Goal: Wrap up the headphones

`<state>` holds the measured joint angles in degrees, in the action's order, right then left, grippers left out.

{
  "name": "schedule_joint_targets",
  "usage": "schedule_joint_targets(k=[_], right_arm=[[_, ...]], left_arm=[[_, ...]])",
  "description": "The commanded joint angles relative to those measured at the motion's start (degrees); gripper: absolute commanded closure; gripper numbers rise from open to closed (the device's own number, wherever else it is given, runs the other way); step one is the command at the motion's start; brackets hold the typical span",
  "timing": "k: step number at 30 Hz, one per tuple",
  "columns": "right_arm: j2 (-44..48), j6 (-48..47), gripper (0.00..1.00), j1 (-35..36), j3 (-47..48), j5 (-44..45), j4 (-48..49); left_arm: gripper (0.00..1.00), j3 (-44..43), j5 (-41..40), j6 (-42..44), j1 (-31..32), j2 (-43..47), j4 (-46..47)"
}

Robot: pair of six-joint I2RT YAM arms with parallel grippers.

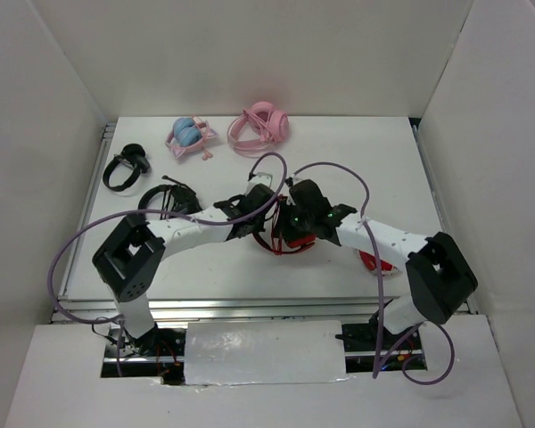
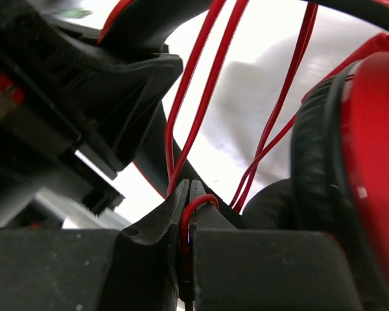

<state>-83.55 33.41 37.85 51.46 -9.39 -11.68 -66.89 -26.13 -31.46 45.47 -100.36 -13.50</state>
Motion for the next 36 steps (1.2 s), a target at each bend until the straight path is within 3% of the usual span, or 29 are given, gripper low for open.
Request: schedule_joint_targets(k=[1, 9, 20, 30, 36], right_arm=[[-2.1, 1.1, 1.0, -0.7, 5.7, 5.8, -2.5], [-10.6, 4.6, 0.94, -1.8, 11.1, 7.3, -5.7], [-18.2, 5.0, 0.62, -6.0, 16.6, 3.5, -7.7], [-19.9, 4.3, 0.59, -6.5, 19.7, 2.1, -9.1], [-17.6, 4.3, 0.59, -7.2, 20.3, 3.0, -9.9]], left_arm=[[1.0, -4.5, 2.6, 1.0, 0.4, -2.6, 0.8], [1.0, -8.3, 4.4, 0.5, -0.9, -7.7, -2.0], [1.0, -10.1, 7.8, 0.5, -4.6, -11.1, -4.1], [1.0, -13.6, 9.0, -0.6, -6.3, -15.0, -8.3], [0.8, -13.4, 9.8, -1.0, -7.2, -15.2, -9.1]])
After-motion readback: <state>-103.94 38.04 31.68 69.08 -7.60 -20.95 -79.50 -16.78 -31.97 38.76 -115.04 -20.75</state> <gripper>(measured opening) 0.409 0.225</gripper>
